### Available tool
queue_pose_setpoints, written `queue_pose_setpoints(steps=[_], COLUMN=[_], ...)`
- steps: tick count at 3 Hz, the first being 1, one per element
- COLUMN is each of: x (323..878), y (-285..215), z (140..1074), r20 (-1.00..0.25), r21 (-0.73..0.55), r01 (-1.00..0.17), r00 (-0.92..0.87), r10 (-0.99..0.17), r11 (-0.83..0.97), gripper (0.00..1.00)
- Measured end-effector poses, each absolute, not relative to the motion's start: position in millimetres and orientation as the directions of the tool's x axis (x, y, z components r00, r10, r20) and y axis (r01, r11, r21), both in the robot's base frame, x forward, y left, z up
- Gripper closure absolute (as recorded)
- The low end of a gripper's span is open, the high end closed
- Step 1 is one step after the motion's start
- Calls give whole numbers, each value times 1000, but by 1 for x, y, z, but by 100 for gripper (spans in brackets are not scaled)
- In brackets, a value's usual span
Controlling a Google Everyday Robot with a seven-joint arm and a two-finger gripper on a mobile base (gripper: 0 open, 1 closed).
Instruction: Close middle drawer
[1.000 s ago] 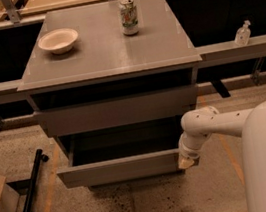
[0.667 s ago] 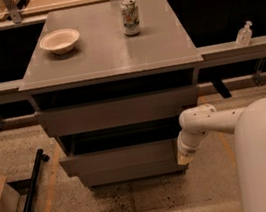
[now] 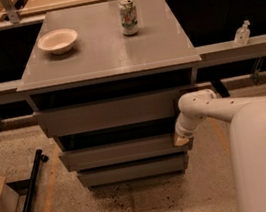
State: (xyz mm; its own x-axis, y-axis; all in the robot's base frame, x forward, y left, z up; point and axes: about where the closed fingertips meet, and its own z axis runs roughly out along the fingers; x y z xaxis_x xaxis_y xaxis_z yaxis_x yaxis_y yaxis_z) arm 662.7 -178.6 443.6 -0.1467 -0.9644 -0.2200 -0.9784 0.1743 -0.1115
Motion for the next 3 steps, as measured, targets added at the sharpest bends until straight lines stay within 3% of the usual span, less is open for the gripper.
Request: queue_pose_setpoints(steps=[3], x=[659], y=[-176], z=[436], r20=[-219], r21=[-98], r01=[-981], r00=[-145], r10=[-965], r11=[170], gripper=[12])
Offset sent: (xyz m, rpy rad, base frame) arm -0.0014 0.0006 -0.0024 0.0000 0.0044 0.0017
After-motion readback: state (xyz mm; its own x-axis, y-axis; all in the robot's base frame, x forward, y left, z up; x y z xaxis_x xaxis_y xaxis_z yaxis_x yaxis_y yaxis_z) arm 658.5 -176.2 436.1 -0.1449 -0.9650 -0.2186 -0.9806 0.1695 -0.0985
